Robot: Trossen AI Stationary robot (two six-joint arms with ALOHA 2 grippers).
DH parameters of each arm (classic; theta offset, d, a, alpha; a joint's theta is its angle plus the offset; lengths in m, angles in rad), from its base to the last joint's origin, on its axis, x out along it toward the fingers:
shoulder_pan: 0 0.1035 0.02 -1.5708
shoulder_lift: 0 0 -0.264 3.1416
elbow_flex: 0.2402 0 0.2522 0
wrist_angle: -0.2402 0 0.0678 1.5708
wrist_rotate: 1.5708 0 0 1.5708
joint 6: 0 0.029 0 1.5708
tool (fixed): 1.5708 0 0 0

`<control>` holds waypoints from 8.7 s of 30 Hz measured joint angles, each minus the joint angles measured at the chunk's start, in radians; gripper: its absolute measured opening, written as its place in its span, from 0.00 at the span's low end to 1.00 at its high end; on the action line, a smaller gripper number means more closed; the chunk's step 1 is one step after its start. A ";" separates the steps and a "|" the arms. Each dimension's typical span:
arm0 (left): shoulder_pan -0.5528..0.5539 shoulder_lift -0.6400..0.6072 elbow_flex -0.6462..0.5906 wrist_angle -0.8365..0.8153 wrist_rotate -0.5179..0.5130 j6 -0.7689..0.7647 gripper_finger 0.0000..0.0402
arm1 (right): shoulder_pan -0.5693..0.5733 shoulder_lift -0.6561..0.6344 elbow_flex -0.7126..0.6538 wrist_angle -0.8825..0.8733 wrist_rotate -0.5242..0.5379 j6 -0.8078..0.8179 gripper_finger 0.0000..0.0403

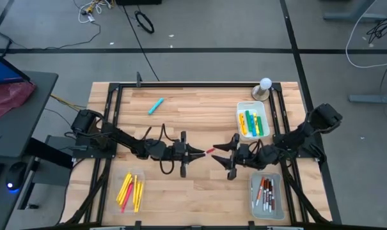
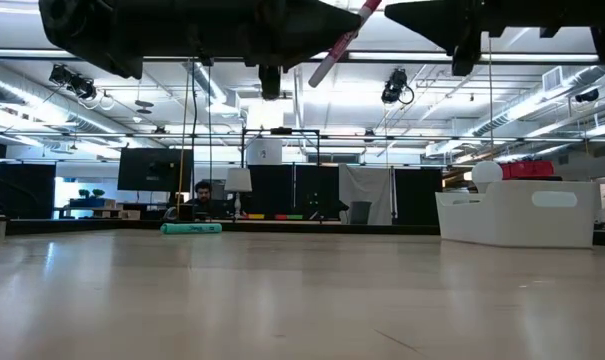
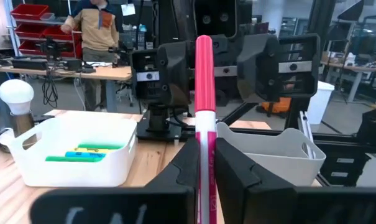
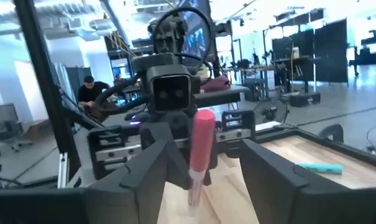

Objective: Pick & Place Markers
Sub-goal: Put the pink marker into the gray bin, then put the light blue highlighter into the white bin

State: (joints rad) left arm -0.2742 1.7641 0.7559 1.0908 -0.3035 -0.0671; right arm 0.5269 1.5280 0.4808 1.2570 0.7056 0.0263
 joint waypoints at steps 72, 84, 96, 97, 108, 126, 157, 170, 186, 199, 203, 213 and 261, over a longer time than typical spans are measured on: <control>-0.001 -0.002 0.002 -0.102 0.073 -0.106 0.55 | 0.415 0.037 0.589 -2.296 -0.486 2.273 0.09; -0.001 -0.002 0.001 -0.102 0.073 -0.106 0.55 | 0.400 0.037 0.470 -2.182 -0.478 2.277 0.16; -0.001 -0.002 0.001 -0.102 0.073 -0.106 0.55 | 0.482 -0.066 0.485 -2.226 -0.471 2.232 0.37; 0.000 -0.002 0.001 -0.102 0.073 -0.106 0.55 | 0.489 -0.082 0.493 -2.225 -0.457 2.216 0.38; 0.000 -0.002 0.001 -0.102 0.071 -0.135 0.55 | 0.477 -0.190 0.624 -2.210 -0.111 1.815 0.37; 0.136 -0.350 0.000 -1.114 -0.415 -0.317 0.54 | 0.156 -0.190 0.308 -1.360 0.458 0.916 0.36; 0.776 -0.321 -0.351 -1.030 -0.063 -0.312 0.37 | 0.068 -0.190 0.067 -0.845 0.192 0.824 0.36; 0.726 -0.319 -0.486 -0.735 -0.006 -0.134 0.15 | 0.068 -0.190 0.067 -0.848 0.193 0.796 0.36; 0.195 -0.315 -0.368 -0.623 0.219 -0.262 0.15 | -0.042 -0.175 0.066 -0.849 -0.087 0.353 0.41; 0.016 -0.316 -0.263 -0.618 0.192 -0.252 0.16 | -0.162 0.150 0.066 -0.478 -0.256 0.139 0.65; 0.000 -0.317 -0.263 -0.618 0.168 -0.252 0.16 | -0.176 0.234 0.091 -0.344 -0.360 0.109 0.64; -0.001 -0.318 -0.263 -0.617 0.174 -0.248 0.17 | -0.183 0.282 0.214 -0.414 -0.428 0.085 0.50; 0.000 -0.318 -0.262 -0.617 -0.045 -0.263 0.57 | -0.564 -0.275 0.384 -2.425 -0.155 0.893 0.15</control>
State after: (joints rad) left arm -0.2741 1.4460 0.4935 0.4740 -0.3481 -0.3302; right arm -0.0366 1.2530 0.8645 -1.1679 0.5508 0.9198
